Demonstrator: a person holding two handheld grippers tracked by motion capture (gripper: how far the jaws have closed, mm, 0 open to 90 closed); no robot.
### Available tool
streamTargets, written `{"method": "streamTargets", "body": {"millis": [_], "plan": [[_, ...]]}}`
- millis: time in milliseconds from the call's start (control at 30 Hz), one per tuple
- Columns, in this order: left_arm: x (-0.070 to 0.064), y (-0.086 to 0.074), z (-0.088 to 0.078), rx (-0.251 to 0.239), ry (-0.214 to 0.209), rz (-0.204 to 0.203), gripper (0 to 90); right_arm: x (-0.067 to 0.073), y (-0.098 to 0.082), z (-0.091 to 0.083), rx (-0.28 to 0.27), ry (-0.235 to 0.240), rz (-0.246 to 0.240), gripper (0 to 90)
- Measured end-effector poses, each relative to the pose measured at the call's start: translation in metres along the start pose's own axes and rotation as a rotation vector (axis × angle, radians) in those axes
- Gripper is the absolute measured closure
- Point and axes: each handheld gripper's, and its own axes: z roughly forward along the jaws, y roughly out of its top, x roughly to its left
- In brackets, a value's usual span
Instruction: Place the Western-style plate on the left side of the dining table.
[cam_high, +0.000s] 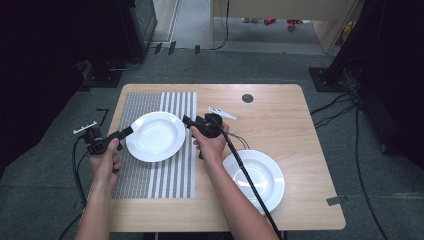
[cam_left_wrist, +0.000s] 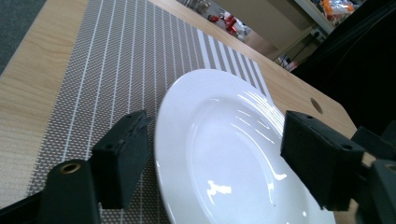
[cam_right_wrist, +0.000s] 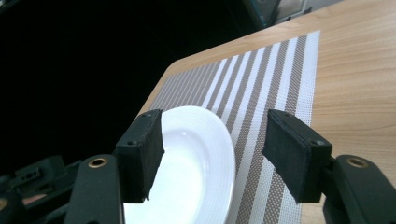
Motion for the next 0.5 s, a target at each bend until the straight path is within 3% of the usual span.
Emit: {"method": "streamTargets", "body": {"millis": [67, 167, 333, 500], "plan": [[-0.006, -0.001, -0.006, -0.006, 0.0, 0.013, 19.9, 0.001, 0.002, -0.006, -0.003, 0.014, -0.006, 33.4], [-0.013, -0.004, -0.012, -0.013, 0.001, 0.036, 18.3, 0.002, 0.005, -0.019, 0.017, 0.017, -0.063, 30.7], [-0.022, -0.01, -0.025, -0.022, 0.003, 0.062, 16.4, 0.0, 0.008, -0.038, 0.01, 0.037, -0.078, 29.1], [-0.03, -0.018, -0.034, -0.022, 0.004, 0.085, 14.2, -0.003, 0.008, -0.054, 0.017, 0.026, -0.111, 28.2]]}}
